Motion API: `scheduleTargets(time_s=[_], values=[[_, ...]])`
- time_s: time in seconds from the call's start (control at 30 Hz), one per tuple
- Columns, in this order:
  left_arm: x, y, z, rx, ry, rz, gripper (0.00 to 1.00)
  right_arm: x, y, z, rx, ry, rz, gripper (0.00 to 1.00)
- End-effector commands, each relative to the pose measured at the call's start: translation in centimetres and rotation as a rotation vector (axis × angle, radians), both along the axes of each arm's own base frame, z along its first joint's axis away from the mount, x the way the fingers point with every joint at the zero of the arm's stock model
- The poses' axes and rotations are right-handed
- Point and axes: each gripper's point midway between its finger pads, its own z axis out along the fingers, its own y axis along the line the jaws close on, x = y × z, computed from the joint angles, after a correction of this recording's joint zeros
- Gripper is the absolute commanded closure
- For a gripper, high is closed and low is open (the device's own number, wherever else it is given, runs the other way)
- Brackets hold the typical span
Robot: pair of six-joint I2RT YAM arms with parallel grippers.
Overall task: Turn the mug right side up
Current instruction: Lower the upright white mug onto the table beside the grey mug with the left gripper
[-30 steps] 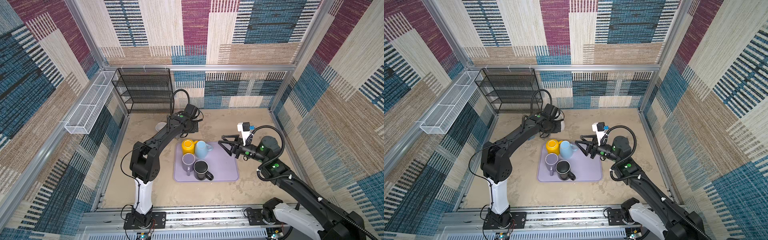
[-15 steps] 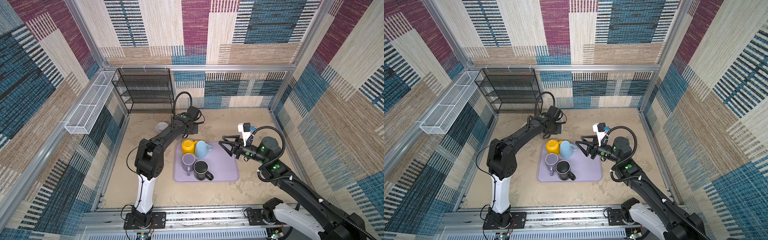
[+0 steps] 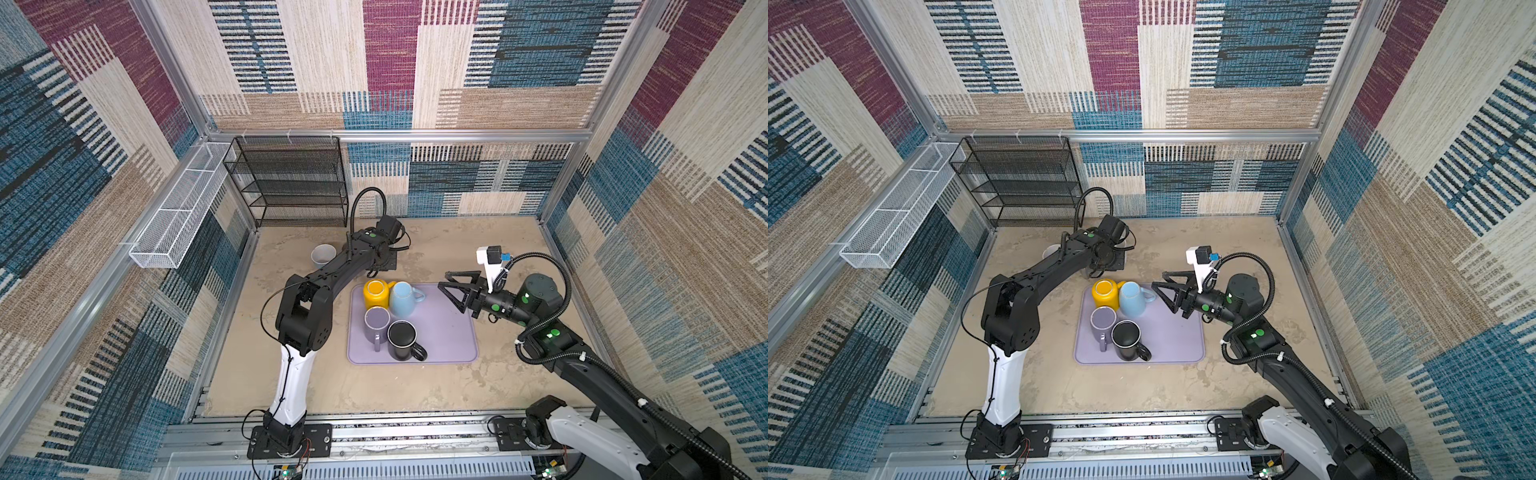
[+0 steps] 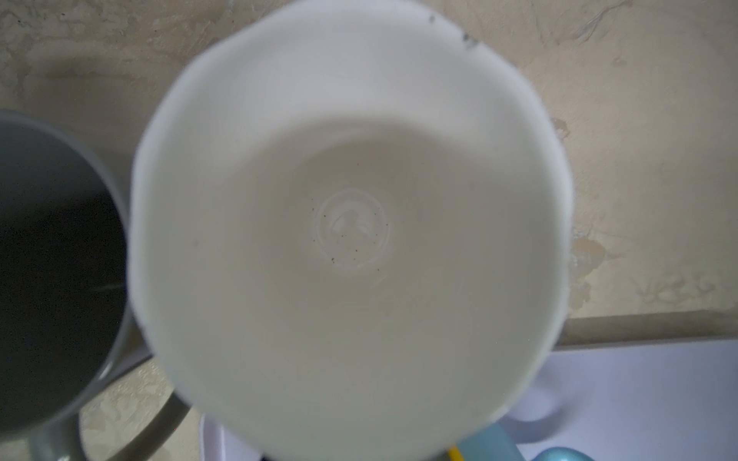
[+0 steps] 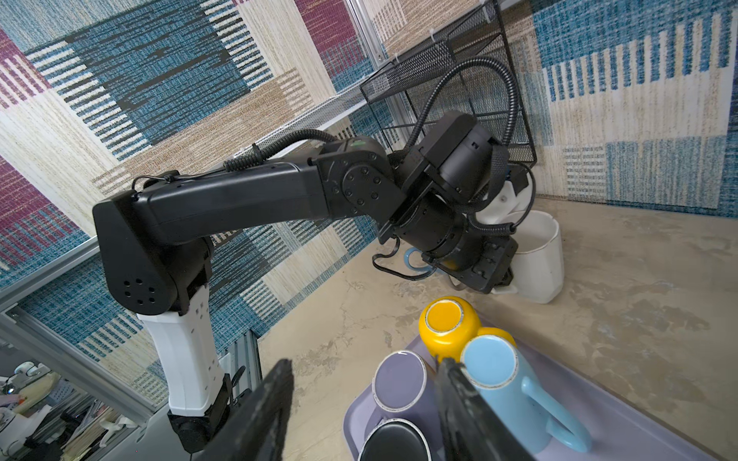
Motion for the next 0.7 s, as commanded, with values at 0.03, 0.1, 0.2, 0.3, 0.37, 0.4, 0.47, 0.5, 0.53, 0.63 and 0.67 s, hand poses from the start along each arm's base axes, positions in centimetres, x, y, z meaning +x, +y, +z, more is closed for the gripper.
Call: scheduleTargets(time_s=[0.03,0.1,0.2,0.3,0.37,0.4,0.47,0.5,0.53,0.63,0.67], values=[[1.0,-0.1,0.6,-0.007,-0.042,0.024,1.0,0.0,-0.1,0.3,0.007,-0.017,-0.003,0.4],[1.0,-0.1,0.5,-0.007,-0.039,0.025,1.0,0.0,-0.1,0.3,0.007,-0.016,-0.004,0.4],[1.0,-0.2,0.2,-0.008,-0.034,0.026,1.0,0.0,-0.1,0.3,0.007,-0.015,-0.005,0.4],[0.9,-0.3,-0.1,-0.008,-0.027,0.026,1.0,0.0,-0.2,0.3,0.005,-0.018,-0.007,0.4],[0.9,-0.3,-0.2,-0.01,-0.026,0.026,1.0,0.0,-0.2,0.3,0.004,-0.019,-0.009,0.4],[0.9,-0.3,-0.2,-0.009,-0.025,0.028,1.0,0.0,-0.2,0.3,0.004,-0.018,-0.01,0.4],[0.9,-0.3,-0.3,-0.009,-0.025,0.028,1.0,0.1,-0.3,0.4,0.003,-0.02,-0.012,0.4],[1.0,-0.3,-0.3,-0.01,-0.024,0.031,1.0,0.0,-0.3,0.4,0.004,-0.019,-0.011,0.4],[0.9,-0.2,-0.5,-0.007,-0.021,0.032,1.0,0.0,-0.3,0.4,0.003,-0.021,-0.012,0.4],[0.9,-0.2,-0.6,-0.007,-0.019,0.035,1.0,0.0,-0.3,0.5,0.003,-0.021,-0.014,0.4],[0.9,-0.3,-0.6,-0.006,-0.019,0.034,1.0,0.0,-0.3,0.5,0.003,-0.021,-0.013,0.4]])
